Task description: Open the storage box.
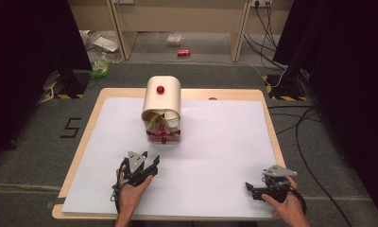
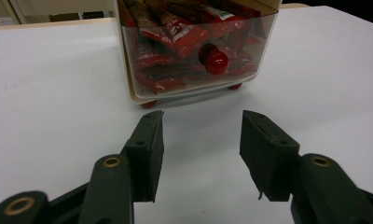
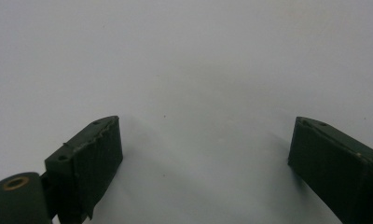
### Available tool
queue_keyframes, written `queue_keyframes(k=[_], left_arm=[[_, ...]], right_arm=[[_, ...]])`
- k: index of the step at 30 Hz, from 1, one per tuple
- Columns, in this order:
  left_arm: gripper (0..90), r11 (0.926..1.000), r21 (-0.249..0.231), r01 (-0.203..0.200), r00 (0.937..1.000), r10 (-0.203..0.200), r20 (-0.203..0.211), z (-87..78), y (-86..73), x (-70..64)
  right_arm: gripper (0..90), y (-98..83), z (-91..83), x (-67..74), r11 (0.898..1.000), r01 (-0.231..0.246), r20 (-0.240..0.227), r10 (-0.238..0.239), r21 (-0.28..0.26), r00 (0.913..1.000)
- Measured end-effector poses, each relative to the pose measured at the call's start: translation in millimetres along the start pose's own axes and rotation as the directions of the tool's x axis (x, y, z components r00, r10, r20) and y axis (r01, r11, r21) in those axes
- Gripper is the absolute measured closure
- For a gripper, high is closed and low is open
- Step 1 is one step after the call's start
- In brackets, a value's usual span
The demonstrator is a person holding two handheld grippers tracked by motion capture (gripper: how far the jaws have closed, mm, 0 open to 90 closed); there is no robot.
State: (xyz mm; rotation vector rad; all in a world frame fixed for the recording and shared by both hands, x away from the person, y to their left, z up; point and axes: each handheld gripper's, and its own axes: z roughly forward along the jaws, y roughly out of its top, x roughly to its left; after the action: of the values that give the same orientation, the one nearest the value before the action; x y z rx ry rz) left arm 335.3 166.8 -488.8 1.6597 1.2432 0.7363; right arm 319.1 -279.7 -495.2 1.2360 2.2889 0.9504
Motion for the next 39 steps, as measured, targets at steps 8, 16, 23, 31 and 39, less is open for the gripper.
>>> queue_keyframes(k=[8,16,23,31,39], left_arm=[[52.0,1.0,-0.008,0.002,0.9998,-0.002,-0.021,13.7,5.3,-7.9],[52.0,0.9997,-0.018,0.014,0.9991,-0.015,-0.04,24.9,8.6,-11.2],[50.5,0.9989,-0.037,0.028,0.9977,-0.03,-0.061,30.3,12.3,-14.7],[50.4,0.9976,-0.062,0.031,0.9967,-0.036,-0.072,34.9,13.3,-20.9],[56.2,0.9966,-0.075,0.035,0.9947,-0.042,-0.094,39.8,14.2,-24.3]], right_arm=[[10.1,0.0,0.0,0.0,1.0,0.0,0.0,0.0,0.0,1.0],[10.1,0.0,0.0,0.1,1.0,0.0,0.0,0.0,0.0,1.0],[10.1,0.0,0.0,0.1,1.0,0.0,0.0,0.0,0.0,1.0],[10.1,0.0,0.0,0.1,1.0,0.0,0.0,0.0,0.0,1.0],[10.1,0.0,0.0,0.0,1.0,0.0,0.0,0.0,0.0,1.0]])
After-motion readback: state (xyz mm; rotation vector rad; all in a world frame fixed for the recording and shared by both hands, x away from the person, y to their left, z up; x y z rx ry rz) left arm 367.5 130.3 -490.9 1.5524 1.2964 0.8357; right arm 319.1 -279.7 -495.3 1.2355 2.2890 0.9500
